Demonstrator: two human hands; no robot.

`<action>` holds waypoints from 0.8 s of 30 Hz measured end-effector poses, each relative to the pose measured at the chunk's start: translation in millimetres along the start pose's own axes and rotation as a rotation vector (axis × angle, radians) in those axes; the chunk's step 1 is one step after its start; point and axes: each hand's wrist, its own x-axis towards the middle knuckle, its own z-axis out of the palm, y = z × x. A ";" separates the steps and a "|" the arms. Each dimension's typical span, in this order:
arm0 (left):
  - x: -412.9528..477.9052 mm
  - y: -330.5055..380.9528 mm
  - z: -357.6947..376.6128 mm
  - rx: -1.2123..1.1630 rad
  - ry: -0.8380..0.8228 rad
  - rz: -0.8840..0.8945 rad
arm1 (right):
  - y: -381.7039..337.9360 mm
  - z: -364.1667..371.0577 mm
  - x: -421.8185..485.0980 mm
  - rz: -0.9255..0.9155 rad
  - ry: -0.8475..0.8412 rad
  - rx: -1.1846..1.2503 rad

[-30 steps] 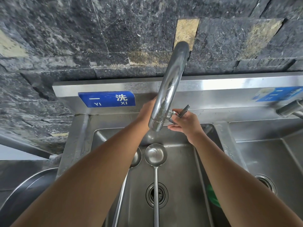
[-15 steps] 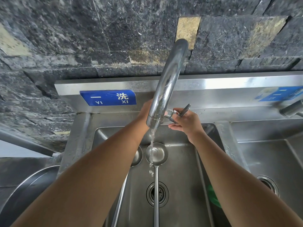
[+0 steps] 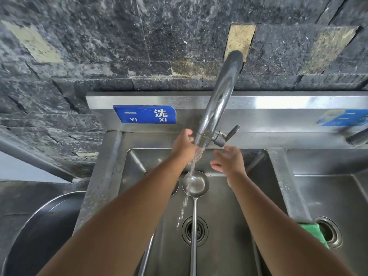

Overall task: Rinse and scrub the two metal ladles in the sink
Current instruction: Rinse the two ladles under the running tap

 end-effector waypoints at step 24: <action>-110.6 -275.5 -24.8 -0.424 -0.147 -0.806 | 229.1 173.5 -39.1 0.572 -0.430 -0.311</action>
